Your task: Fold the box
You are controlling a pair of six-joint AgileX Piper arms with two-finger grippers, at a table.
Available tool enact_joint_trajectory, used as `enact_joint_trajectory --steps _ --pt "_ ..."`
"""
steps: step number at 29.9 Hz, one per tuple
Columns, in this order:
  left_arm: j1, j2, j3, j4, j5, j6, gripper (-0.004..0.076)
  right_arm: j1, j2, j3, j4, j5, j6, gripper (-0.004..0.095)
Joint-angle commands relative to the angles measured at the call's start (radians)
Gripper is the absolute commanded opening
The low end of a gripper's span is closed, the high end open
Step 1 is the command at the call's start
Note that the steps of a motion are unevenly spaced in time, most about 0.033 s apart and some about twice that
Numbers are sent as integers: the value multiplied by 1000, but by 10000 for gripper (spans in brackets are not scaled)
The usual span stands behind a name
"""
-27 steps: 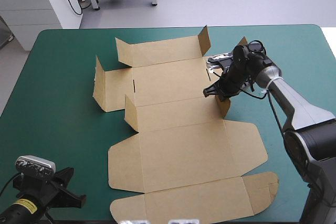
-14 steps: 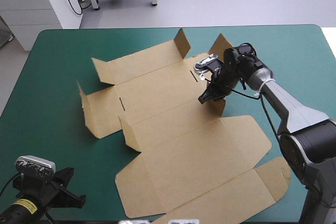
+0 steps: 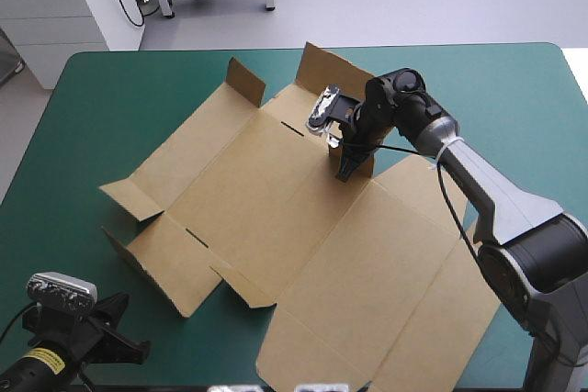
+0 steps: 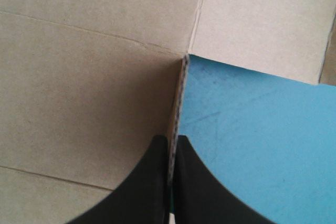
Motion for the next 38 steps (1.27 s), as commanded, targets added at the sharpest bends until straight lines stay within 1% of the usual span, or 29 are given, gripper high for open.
enact_joint_trajectory --steps 1,4,8,13,16,19,23,27,34,38 --pt "1 10 -23 -11 -58 -1 -8 28 -40 -35 -1 -62 -84 -21" --pt "1 10 -23 -11 -58 -1 -8 47 -10 -39 24 -77 -112 -21" --pt "1 10 -23 -13 -58 -1 -8 70 37 -58 65 -55 -183 -21" --pt "1 10 -23 -13 -58 -1 -8 104 57 -96 77 -47 -287 -21" --pt "1 10 -23 -13 -58 -1 -8 114 59 -136 119 -4 -373 -21" --pt "1 10 -23 -11 -58 -1 -8 115 66 -176 180 23 -429 -21" --pt "1 10 -23 -11 -58 -1 -8 118 68 -186 180 23 -489 -21" --pt "1 10 -23 -11 -58 -1 -8 118 93 -184 173 7 -489 -21" --pt "1 10 -23 -22 -56 -1 -8 118 134 -187 158 -104 -434 -21" --pt "1 10 -23 -23 -56 -9 -8 118 142 -193 98 -161 -349 -21"
